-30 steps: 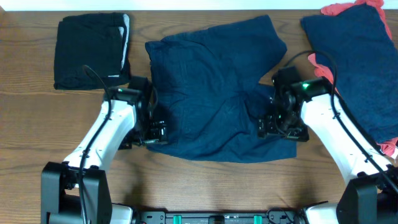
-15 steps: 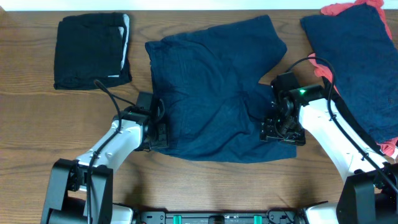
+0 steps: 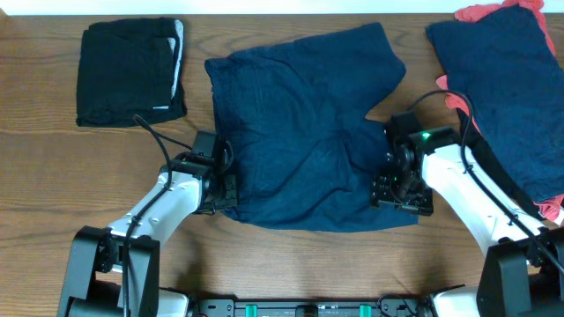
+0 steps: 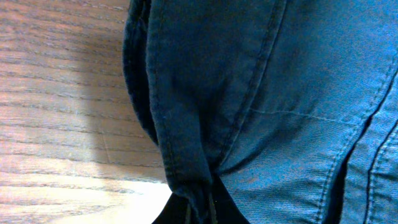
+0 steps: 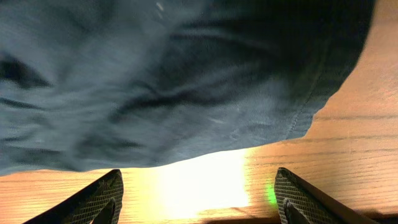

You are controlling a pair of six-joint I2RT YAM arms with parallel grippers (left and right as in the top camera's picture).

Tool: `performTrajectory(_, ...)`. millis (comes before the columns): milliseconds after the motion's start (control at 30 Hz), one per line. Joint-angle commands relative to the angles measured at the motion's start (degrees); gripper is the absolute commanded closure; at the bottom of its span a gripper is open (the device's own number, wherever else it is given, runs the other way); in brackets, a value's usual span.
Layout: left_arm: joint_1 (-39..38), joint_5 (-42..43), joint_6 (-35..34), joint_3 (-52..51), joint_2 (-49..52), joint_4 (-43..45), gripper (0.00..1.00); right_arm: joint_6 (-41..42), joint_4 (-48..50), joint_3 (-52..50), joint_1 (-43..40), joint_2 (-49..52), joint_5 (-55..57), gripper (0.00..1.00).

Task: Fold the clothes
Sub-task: 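Grasp the near bottom corners of the navy shorts with both grippers, then lift the near edge with both grippers and fold it up toward the far edge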

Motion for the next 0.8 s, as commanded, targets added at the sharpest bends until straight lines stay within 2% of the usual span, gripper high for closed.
performTrajectory(0, -0.13, -0.26, -0.13, -1.62, 1.16, 0.98, 0.94, 1.09, 1.40, -4.04, 0.96, -0.79, 0.85, 0.25)
performTrajectory(400, -0.11, -0.28, -0.11, -1.62, 1.16, 1.57, 0.94, 2.56, 12.00, -13.94, 0.90, -0.76, 7.52, 0.19)
performTrajectory(567, -0.11, -0.26, -0.13, -1.62, 1.16, 1.55, 0.95, 2.58, 19.56, -16.61, 0.85, -0.74, 9.81, 0.22)
performTrajectory(633, -0.11, -0.26, -0.13, -1.62, 1.16, 1.51, 0.94, 2.58, 20.92, -16.72, 0.85, -0.74, 9.90, 0.33)
performTrajectory(667, -0.11, -0.26, -0.37, -1.62, 1.16, 1.44, 0.94, 2.56, 21.35, -16.72, 0.85, -0.74, 9.88, 0.45)
performTrajectory(733, 0.00, -0.26, -0.98, -1.55, 1.16, 1.40, 0.94, 2.60, 21.42, -16.70, 0.79, -0.74, 9.90, 0.84)
performTrajectory(767, 0.15, -0.26, -1.22, -1.36, 1.14, 1.18, 0.94, 2.86, 21.40, -16.70, 0.66, -0.74, 9.94, 0.98)
